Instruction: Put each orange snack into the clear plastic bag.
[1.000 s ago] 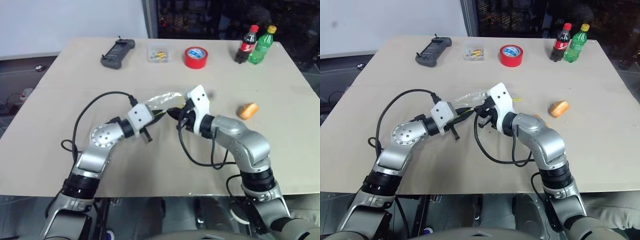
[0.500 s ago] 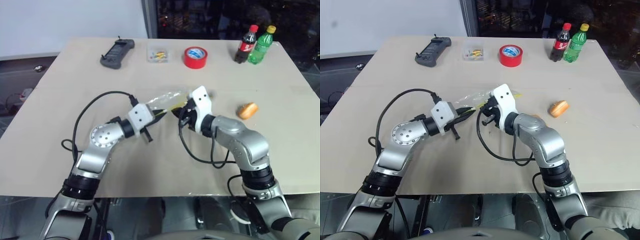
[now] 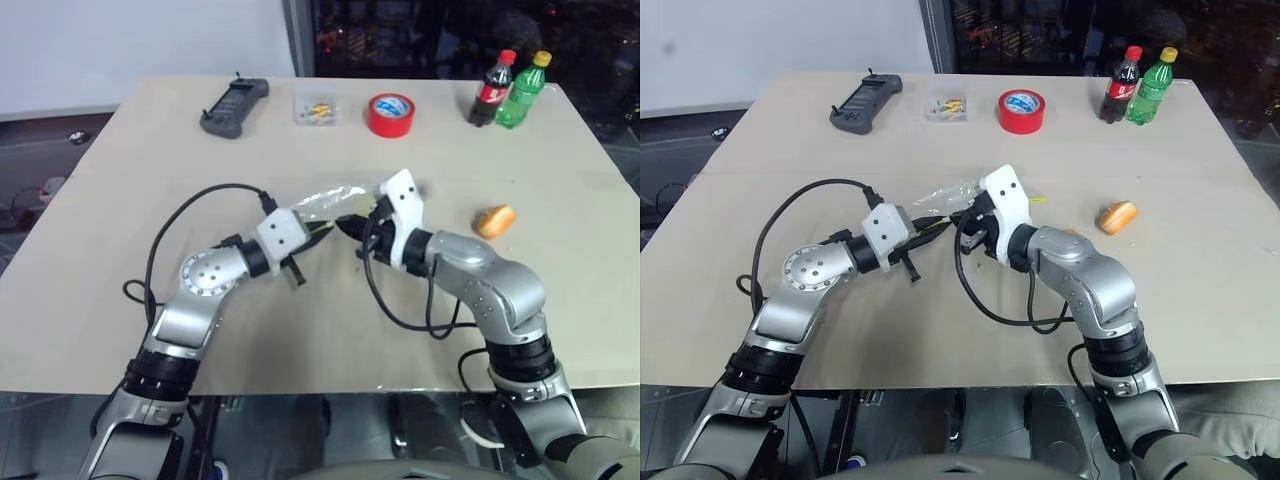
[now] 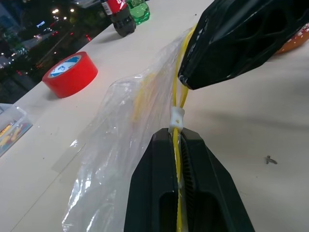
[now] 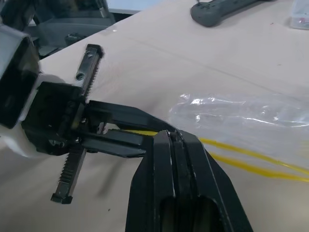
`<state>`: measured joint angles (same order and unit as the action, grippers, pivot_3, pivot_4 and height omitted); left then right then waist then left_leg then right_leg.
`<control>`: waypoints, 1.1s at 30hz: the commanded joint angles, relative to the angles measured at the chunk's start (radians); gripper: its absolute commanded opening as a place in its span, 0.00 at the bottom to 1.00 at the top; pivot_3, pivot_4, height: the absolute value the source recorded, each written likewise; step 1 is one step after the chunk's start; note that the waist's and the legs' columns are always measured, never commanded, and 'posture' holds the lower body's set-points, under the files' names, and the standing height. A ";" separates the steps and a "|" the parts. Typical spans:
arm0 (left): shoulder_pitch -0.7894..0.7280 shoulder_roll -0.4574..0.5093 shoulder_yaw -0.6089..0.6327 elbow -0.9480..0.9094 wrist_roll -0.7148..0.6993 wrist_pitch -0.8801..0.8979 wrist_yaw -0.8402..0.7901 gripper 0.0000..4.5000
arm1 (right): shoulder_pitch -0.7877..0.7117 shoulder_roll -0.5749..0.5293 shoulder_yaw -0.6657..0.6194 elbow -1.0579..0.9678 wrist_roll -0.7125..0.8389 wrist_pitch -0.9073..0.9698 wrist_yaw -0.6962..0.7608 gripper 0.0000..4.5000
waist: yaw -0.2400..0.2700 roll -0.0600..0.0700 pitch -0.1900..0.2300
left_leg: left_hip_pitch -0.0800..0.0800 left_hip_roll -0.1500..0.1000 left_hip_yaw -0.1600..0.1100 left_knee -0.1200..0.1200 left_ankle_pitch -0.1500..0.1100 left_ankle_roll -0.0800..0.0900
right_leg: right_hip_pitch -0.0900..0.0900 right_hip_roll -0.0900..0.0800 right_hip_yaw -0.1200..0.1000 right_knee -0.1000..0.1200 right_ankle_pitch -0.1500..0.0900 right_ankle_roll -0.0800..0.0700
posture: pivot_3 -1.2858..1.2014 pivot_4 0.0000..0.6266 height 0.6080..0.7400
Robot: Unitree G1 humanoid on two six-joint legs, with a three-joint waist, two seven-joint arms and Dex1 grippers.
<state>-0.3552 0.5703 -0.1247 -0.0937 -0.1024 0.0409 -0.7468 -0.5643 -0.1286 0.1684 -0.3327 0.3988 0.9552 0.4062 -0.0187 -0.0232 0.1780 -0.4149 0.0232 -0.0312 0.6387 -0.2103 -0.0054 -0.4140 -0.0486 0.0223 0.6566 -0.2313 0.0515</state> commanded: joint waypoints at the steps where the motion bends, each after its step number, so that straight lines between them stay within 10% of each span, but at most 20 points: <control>1: 0.000 -0.002 0.014 -0.056 -0.006 -0.001 -0.001 0.00 | -0.019 0.005 -0.025 0.006 -0.008 -0.025 -0.024 0.01 | 0.000 0.000 0.000 | 0.000 0.000 0.000 0.000 0.000 0.000 | 0.000 0.000 0.000 0.000 0.000 0.000 | 0.52 0.24 1.00; 19: 0.019 0.003 -0.014 -0.076 -0.001 -0.031 -0.051 0.00 | -0.039 0.179 -0.104 0.304 -0.149 -0.177 -0.294 0.01 | -0.001 0.000 0.000 | 0.000 0.000 0.001 0.000 0.000 0.000 | -0.001 0.000 0.000 0.000 0.000 0.000 | 0.52 0.24 1.00; 33: -0.005 0.028 0.006 0.138 0.002 -0.243 -0.130 0.00 | -0.039 -0.223 0.362 0.440 -0.763 -0.897 -0.154 0.01 | -0.022 0.001 0.000 | 0.000 0.000 0.002 -0.001 0.000 0.000 | -0.002 0.000 0.001 0.000 0.000 0.000 | 0.52 0.24 1.00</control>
<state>-0.3357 0.5981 -0.1292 0.0124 -0.1066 -0.1317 -0.8623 -0.5679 -0.3179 0.4722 0.0702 -0.2341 0.1634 0.2707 -0.0406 -0.0226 0.1784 -0.4146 0.0232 -0.0294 0.6374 -0.2103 -0.0054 -0.4157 -0.0485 0.0237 0.6566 -0.2315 0.0516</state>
